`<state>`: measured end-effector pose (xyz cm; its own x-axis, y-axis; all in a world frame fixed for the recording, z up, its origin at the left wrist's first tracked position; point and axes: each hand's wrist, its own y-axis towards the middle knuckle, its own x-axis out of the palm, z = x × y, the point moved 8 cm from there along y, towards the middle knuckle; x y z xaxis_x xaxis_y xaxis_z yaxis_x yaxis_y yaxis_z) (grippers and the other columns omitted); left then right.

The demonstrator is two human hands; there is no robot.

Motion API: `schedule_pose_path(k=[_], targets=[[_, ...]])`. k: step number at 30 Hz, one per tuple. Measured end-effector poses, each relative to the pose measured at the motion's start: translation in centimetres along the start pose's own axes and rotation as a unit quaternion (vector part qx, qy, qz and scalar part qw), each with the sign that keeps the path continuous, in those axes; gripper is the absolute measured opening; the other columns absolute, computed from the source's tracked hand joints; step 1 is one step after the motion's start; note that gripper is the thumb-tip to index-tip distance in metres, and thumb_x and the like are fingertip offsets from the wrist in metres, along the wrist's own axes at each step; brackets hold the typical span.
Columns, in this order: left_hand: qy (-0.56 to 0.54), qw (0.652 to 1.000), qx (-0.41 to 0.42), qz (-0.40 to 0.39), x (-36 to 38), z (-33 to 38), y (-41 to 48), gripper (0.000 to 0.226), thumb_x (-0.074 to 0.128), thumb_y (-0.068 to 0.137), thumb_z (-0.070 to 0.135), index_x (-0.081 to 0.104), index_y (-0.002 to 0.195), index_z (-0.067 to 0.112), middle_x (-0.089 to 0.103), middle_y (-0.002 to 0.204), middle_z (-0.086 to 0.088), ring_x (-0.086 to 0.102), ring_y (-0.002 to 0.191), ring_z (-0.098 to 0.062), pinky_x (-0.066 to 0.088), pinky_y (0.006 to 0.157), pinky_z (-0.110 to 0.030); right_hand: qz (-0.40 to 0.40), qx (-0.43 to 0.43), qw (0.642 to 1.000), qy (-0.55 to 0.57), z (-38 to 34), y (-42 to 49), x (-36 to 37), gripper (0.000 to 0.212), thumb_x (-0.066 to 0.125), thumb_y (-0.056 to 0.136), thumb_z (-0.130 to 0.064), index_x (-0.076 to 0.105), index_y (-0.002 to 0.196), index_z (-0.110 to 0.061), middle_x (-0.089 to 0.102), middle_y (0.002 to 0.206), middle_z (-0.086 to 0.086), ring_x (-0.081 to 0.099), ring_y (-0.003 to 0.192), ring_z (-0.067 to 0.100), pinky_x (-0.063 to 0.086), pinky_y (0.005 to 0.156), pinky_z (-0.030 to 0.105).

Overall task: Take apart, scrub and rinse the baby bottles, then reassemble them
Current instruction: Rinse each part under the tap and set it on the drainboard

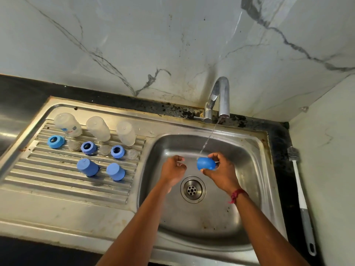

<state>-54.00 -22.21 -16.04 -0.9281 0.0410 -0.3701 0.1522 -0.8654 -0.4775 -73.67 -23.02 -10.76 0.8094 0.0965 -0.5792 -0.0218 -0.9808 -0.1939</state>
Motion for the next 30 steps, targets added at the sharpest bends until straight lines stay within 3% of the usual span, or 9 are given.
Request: schedule_pose_path(k=[3, 7, 10, 12, 15, 18, 22, 25, 30], targets=[[0.001, 1.000, 0.000, 0.003, -0.1, -1.1, -1.2, 0.029, 0.063, 0.085, 0.007, 0.068, 0.111, 0.019, 0.070, 0.093, 0.001, 0.066, 0.088, -0.015, 0.050, 0.080, -0.024, -0.026, -0.039, 0.999, -0.018, -1.3, -0.8, -0.7, 0.047, 0.087, 0.069, -0.012, 0.067, 0.110, -0.024, 0.066, 0.103, -0.006, 0.057, 0.081, 0.002, 0.043, 0.069, 0.006], [-0.055, 0.998, 0.037, -0.012, 0.2, -0.8, -3.1, 0.031, 0.069, 0.076, 0.003, 0.066, 0.096, 0.027, 0.061, 0.064, 0.014, 0.062, 0.074, -0.011, 0.050, 0.082, -0.026, -0.055, -0.080, 0.995, -0.023, -3.1, -1.8, -1.7, 0.050, 0.084, 0.076, -0.019, 0.066, 0.121, -0.031, 0.063, 0.109, -0.009, 0.063, 0.080, 0.013, 0.048, 0.074, 0.011], [-0.103, 0.993, 0.064, -0.007, -0.2, -0.2, -4.4, 0.037, 0.072, 0.076, -0.004, 0.065, 0.098, 0.026, 0.066, 0.079, 0.009, 0.063, 0.075, -0.009, 0.051, 0.082, -0.024, -0.063, -0.069, 0.995, 0.044, -3.3, -2.4, -2.0, 0.048, 0.084, 0.077, -0.018, 0.068, 0.121, -0.028, 0.068, 0.109, -0.006, 0.065, 0.078, 0.012, 0.053, 0.076, 0.020], [-0.103, 0.992, 0.077, 0.000, -0.6, 0.0, -5.1, 0.042, 0.069, 0.078, -0.010, 0.064, 0.101, 0.025, 0.068, 0.089, 0.003, 0.064, 0.075, -0.006, 0.052, 0.078, -0.020, -0.058, -0.065, 0.996, -0.012, -2.9, -3.1, -1.7, 0.047, 0.085, 0.075, -0.019, 0.069, 0.119, -0.027, 0.066, 0.107, -0.009, 0.058, 0.074, 0.004, 0.050, 0.075, 0.020], [-0.135, 0.987, 0.080, -0.027, -0.6, 0.2, -6.1, 0.048, 0.071, 0.073, -0.015, 0.065, 0.102, 0.024, 0.066, 0.094, -0.003, 0.059, 0.066, -0.005, 0.054, 0.075, -0.027, -0.054, -0.064, 0.994, -0.071, -2.5, -4.2, -1.1, 0.050, 0.086, 0.072, -0.023, 0.069, 0.119, -0.029, 0.063, 0.108, -0.009, 0.059, 0.081, 0.009, 0.051, 0.081, 0.025], [-0.104, 0.990, 0.091, -0.039, -0.9, 0.2, -7.4, 0.061, 0.087, 0.066, 0.000, 0.063, 0.119, 0.018, 0.067, 0.108, 0.001, 0.067, 0.087, -0.013, 0.057, 0.080, -0.028, -0.048, -0.041, 0.998, -0.009, -2.7, -5.0, -0.5, 0.053, 0.087, 0.071, -0.023, 0.068, 0.120, -0.027, 0.066, 0.107, -0.008, 0.065, 0.084, 0.008, 0.053, 0.080, 0.021], [-0.039, 0.989, 0.138, -0.034, -1.0, 1.2, -9.4, 0.078, 0.095, 0.058, 0.017, 0.060, 0.127, 0.020, 0.065, 0.118, 0.008, 0.065, 0.102, -0.009, 0.051, 0.079, -0.011, -0.054, -0.022, 0.998, -0.003, -3.4, -6.1, 0.4, 0.056, 0.092, 0.064, -0.027, 0.060, 0.110, -0.022, 0.064, 0.098, -0.005, 0.063, 0.082, 0.008, 0.048, 0.070, 0.015], [0.009, 0.985, 0.175, -0.008, -1.2, 2.1, -10.7, 0.074, 0.095, 0.059, 0.025, 0.062, 0.126, 0.020, 0.066, 0.118, 0.009, 0.063, 0.104, -0.006, 0.052, 0.091, -0.024, -0.059, -0.031, 0.998, -0.004, -4.2, -6.9, 0.9, 0.048, 0.092, 0.063, -0.031, 0.061, 0.098, -0.020, 0.066, 0.091, -0.009, 0.063, 0.081, 0.007, 0.047, 0.065, 0.012], [0.039, 0.983, 0.172, 0.047, -1.9, 2.7, -11.8, 0.065, 0.091, 0.064, 0.028, 0.064, 0.123, 0.020, 0.064, 0.113, 0.008, 0.061, 0.103, -0.008, 0.050, 0.092, -0.026, -0.070, -0.045, 0.996, 0.025, -5.5, -7.6, 1.3, 0.038, 0.088, 0.070, -0.032, 0.062, 0.096, -0.025, 0.066, 0.088, -0.011, 0.061, 0.076, 0.001, 0.047, 0.065, 0.010]])
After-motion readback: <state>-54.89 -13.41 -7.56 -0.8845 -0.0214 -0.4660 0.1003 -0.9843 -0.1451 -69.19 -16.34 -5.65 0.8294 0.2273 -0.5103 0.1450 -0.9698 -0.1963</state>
